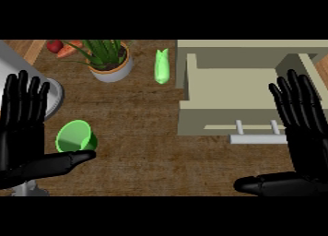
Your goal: Pick up the cup, place it into the drawer and close the drawer
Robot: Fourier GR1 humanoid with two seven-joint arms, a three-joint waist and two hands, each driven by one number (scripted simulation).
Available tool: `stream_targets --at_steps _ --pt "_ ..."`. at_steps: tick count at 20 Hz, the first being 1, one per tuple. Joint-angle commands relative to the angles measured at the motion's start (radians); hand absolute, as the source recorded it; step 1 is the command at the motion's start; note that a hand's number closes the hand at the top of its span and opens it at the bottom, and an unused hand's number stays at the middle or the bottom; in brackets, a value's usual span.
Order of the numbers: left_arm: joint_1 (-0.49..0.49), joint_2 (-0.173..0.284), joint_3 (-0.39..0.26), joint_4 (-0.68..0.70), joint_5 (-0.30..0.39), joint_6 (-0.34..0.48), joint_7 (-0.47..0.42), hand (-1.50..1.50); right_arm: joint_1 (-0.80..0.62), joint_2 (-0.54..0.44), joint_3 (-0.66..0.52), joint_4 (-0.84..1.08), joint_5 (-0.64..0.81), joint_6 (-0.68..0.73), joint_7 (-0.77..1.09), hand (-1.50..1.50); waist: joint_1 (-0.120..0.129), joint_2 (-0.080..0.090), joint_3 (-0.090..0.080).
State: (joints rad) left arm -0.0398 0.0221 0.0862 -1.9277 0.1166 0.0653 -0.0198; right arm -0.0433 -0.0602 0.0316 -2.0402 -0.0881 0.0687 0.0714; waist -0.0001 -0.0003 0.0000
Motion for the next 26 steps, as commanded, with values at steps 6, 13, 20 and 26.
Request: stream_targets --at_steps 6,13,20,26 --pt "0.064 -0.021 -0.054 0.000 -0.045 0.057 -0.025 -1.50 -0.039 -0.037 -0.070 -0.024 -0.049 0.028 0.051 -1.50 0.001 -0.001 0.000" --pt "0.123 0.002 -0.004 0.030 -0.006 0.013 -0.024 -1.50 -0.046 -0.013 -0.035 -0.031 0.007 -0.004 0.062 -1.50 0.002 0.000 0.000" --pt "0.074 -0.021 0.009 0.220 -0.055 0.054 -0.123 -1.50 -0.026 -0.047 -0.078 -0.078 -0.060 0.038 0.100 -1.50 -0.002 0.000 0.000" --pt "0.103 0.017 0.092 0.322 0.005 0.000 -0.212 -1.50 -0.092 -0.013 -0.058 -0.022 -0.021 -0.007 0.095 -1.50 0.001 0.000 0.000"
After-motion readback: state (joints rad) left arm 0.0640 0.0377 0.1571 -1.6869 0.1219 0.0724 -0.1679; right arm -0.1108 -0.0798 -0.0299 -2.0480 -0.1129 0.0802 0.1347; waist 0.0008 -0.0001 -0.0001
